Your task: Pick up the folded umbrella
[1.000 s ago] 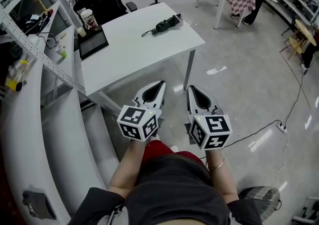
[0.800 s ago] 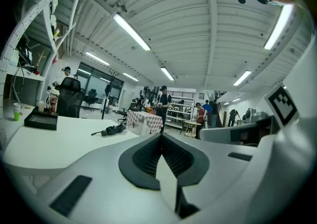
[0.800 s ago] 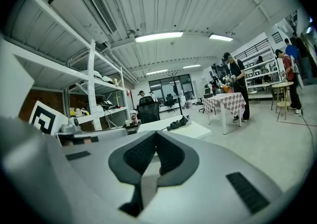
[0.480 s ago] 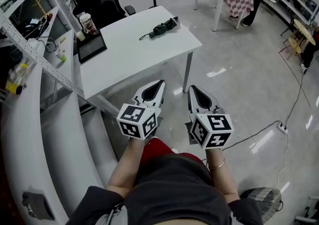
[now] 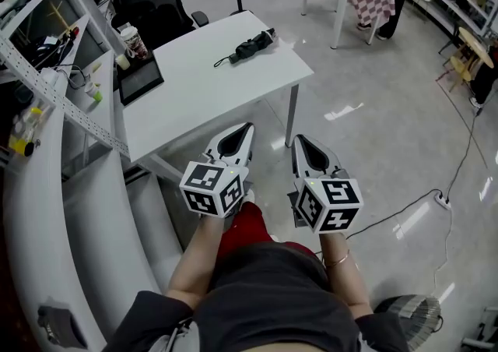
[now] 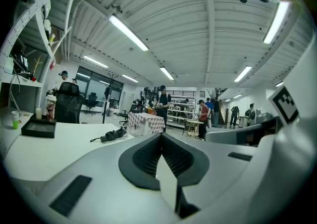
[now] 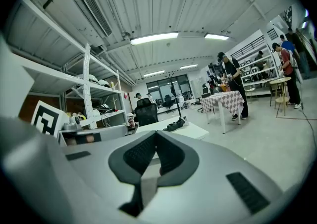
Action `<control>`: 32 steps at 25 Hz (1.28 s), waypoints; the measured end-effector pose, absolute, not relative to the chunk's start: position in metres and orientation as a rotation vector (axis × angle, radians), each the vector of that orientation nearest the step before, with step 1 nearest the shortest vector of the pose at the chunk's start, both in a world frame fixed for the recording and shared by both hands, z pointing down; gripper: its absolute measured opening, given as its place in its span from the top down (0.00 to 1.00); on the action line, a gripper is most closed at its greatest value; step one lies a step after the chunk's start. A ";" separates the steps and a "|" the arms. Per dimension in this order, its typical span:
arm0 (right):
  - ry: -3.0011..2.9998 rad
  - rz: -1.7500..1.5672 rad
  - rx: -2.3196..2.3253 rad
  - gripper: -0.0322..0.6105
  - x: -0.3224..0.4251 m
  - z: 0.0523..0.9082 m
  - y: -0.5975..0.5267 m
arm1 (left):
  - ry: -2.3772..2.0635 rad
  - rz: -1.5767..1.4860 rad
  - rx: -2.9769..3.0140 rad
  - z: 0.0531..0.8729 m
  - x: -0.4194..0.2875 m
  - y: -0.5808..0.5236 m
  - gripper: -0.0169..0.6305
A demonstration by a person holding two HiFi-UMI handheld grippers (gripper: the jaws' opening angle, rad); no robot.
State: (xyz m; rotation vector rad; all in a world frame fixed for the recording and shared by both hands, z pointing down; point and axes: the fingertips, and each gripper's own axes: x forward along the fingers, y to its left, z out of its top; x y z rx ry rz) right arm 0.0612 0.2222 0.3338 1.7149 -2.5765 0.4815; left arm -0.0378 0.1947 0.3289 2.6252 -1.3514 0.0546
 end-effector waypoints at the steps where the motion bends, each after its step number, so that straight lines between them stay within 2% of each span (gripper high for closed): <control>1: -2.574 0.486 1.714 0.92 0.062 0.335 0.220 | -1.353 0.055 2.620 0.330 -0.039 0.192 0.95; 32: -2.495 0.579 1.701 0.92 0.044 0.365 0.048 | -1.379 0.068 2.515 0.364 -0.076 0.015 0.95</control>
